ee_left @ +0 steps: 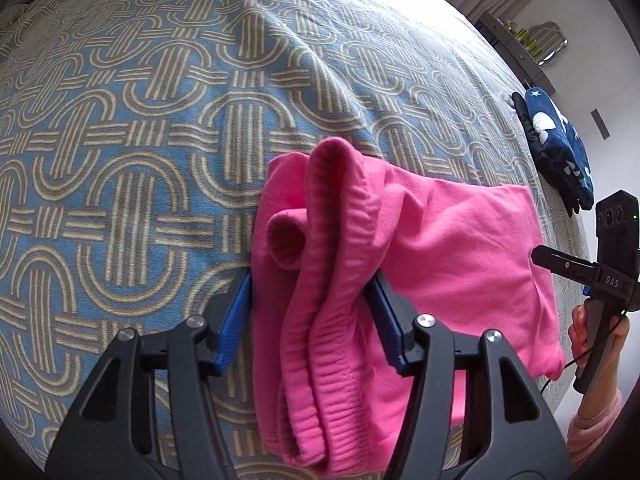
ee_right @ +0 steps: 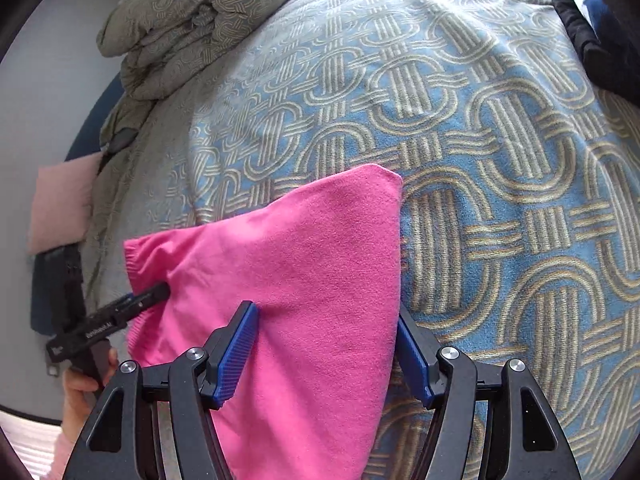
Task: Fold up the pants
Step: 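Lift and carry the folded pants beside the navy blanket with left tool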
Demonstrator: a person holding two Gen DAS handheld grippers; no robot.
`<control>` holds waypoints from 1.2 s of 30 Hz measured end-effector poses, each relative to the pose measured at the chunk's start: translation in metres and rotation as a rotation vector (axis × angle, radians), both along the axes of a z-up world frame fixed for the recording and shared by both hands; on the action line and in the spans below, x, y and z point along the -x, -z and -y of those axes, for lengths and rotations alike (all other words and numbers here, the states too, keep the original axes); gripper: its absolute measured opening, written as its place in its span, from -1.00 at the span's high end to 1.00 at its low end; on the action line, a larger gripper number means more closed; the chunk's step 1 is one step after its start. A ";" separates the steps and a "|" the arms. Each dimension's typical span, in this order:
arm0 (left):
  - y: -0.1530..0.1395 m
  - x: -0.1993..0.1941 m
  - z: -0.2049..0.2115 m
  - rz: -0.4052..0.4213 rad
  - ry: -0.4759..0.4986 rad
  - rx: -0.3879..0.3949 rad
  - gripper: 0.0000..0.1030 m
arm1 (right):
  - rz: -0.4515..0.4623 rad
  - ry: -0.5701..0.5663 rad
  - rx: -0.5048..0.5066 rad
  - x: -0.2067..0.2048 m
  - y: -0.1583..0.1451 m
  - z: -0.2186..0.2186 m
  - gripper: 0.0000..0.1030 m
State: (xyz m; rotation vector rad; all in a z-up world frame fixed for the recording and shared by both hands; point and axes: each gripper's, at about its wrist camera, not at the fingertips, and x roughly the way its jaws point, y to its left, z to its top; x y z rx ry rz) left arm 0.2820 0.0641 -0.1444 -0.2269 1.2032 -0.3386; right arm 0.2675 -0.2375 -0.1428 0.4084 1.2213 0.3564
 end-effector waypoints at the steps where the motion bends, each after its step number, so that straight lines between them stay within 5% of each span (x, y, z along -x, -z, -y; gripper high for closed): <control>1: 0.000 0.000 0.000 0.004 0.000 0.004 0.00 | 0.004 -0.006 -0.015 0.001 0.000 0.001 -0.31; 10: -0.001 0.007 -0.007 0.055 0.001 0.068 0.42 | 0.043 -0.027 0.001 0.007 0.002 -0.006 -0.31; 11: -0.004 0.010 -0.003 0.070 0.002 0.046 0.46 | 0.046 -0.018 -0.010 0.009 0.003 -0.004 -0.21; 14: -0.016 0.018 0.009 0.127 0.019 -0.009 0.55 | 0.045 0.009 -0.085 0.011 0.003 0.003 0.70; 15: -0.022 0.020 0.011 0.141 0.025 -0.011 0.56 | 0.040 0.017 -0.124 0.011 0.003 0.005 0.77; 36: -0.113 0.065 0.055 0.339 0.111 -0.048 0.57 | 0.296 0.014 -0.083 0.075 -0.107 0.009 0.82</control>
